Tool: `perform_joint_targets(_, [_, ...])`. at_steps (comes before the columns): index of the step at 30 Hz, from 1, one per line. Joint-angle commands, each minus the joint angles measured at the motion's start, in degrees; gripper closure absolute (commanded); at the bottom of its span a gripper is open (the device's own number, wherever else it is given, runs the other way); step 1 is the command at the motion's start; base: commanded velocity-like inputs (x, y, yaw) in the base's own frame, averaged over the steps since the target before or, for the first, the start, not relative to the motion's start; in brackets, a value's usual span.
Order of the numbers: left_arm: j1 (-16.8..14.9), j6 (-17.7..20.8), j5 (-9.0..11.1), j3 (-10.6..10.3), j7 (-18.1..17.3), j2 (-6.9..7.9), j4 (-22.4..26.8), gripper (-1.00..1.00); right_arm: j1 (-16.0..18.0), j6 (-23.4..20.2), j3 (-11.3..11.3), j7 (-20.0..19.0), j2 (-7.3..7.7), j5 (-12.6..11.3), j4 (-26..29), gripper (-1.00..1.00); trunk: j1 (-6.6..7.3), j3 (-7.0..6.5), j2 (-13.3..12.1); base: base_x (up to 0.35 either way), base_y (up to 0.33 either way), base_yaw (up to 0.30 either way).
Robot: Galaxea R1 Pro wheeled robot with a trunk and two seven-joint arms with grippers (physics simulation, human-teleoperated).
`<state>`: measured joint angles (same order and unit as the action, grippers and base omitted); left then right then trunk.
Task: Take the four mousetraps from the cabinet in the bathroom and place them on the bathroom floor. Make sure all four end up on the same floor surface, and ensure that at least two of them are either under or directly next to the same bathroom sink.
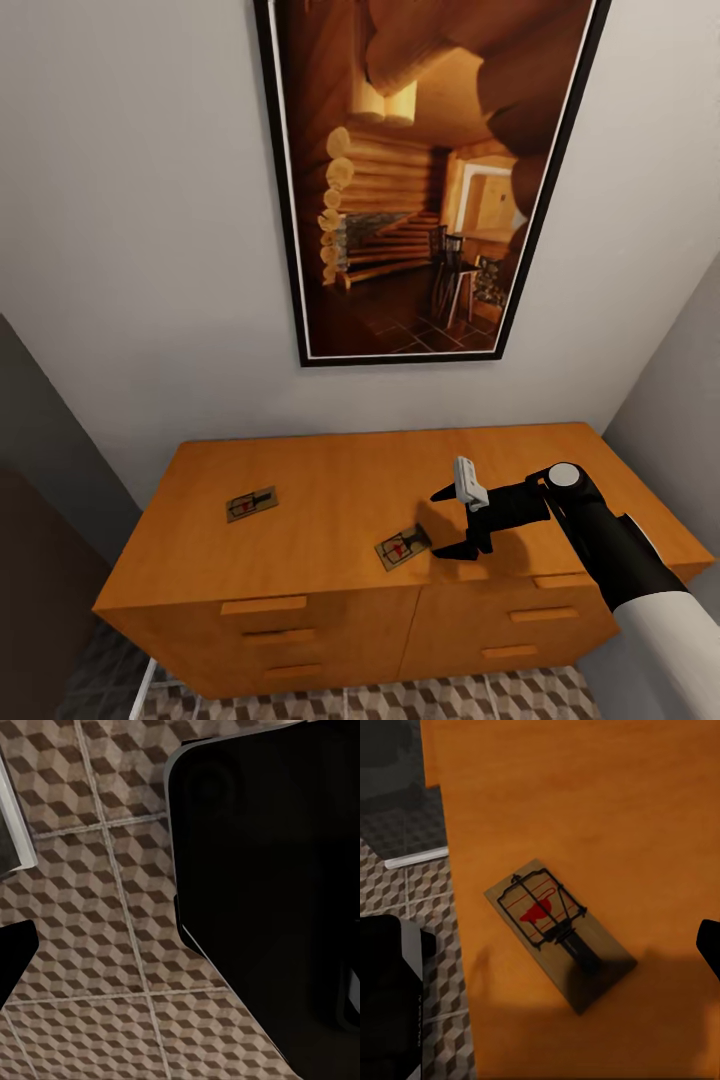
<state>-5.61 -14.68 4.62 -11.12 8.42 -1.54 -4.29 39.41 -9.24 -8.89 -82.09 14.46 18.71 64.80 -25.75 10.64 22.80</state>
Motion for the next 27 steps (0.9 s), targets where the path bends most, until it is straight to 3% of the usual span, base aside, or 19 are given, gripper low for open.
perform_joint_targets(1, [-0.1,-0.43,0.47,-0.48,0.11,-0.04,-0.24,-1.0,0.05,-0.6,-0.08,-0.16,0.04,0.1,0.07,-1.0,-0.03,0.12,0.11,-0.02,-0.012,0.0])
perform_joint_targets(17, [-0.1,-0.43,0.47,-0.48,0.11,-0.04,-0.24,-1.0,0.05,-0.6,-0.08,-0.12,0.0,0.1,0.06,-1.0,-0.03,0.12,0.11,-0.004,0.001,0.0])
perform_joint_targets(27, [-0.1,-0.43,0.47,-0.48,0.11,-0.04,-0.24,-1.0,0.05,-0.6,-0.08,-0.14,0.03,0.1,0.0,-1.0,-0.03,0.12,0.11,0.0,0.159,0.0])
